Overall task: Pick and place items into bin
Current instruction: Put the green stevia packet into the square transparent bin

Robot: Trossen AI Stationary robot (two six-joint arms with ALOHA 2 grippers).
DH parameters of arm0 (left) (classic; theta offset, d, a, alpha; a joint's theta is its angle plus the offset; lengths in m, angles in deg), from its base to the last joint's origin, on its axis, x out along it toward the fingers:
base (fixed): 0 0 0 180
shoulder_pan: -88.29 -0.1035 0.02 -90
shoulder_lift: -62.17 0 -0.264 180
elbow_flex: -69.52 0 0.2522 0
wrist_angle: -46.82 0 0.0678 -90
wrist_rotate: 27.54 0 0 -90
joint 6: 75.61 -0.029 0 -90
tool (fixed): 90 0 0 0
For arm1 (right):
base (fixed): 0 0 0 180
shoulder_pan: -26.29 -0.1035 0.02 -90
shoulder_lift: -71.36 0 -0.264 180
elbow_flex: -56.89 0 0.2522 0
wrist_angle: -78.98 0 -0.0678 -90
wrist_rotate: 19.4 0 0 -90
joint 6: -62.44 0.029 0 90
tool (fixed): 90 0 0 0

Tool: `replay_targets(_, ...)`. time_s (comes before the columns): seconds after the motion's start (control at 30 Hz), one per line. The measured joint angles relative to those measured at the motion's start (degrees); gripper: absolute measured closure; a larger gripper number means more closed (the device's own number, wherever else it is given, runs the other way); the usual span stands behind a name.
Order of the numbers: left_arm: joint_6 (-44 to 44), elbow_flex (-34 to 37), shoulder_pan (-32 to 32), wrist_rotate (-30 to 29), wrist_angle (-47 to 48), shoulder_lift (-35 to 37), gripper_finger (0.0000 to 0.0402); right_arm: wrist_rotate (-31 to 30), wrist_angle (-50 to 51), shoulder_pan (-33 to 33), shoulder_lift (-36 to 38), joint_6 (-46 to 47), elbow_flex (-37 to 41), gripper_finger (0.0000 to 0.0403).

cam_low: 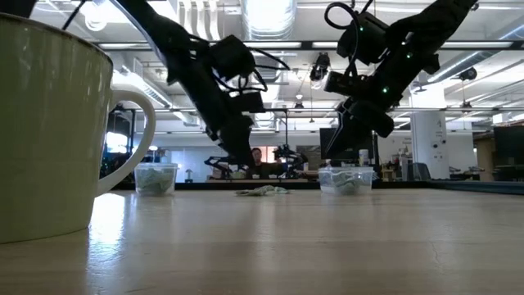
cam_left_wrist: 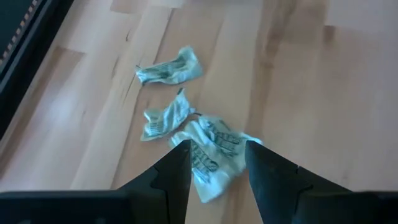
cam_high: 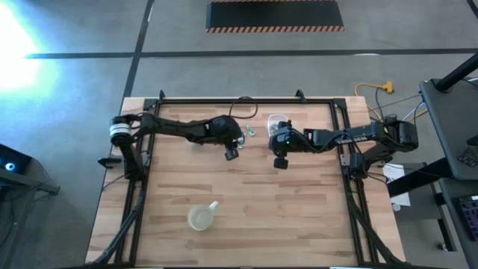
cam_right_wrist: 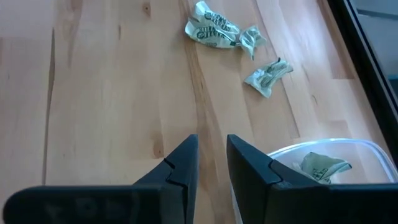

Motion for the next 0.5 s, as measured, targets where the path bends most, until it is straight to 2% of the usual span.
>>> replay_targets(0.23,2.01,-2.86,-1.12,0.52,2.83,-4.31,0.0267,1.53,-0.11,0.0,0.0,0.2,0.0,0.0337)
replay_targets(0.5,4.15,-2.57,-2.3,0.52,4.94,-4.9,0.0267,2.46,-0.75,0.0,0.0,0.18,0.0,0.0337)
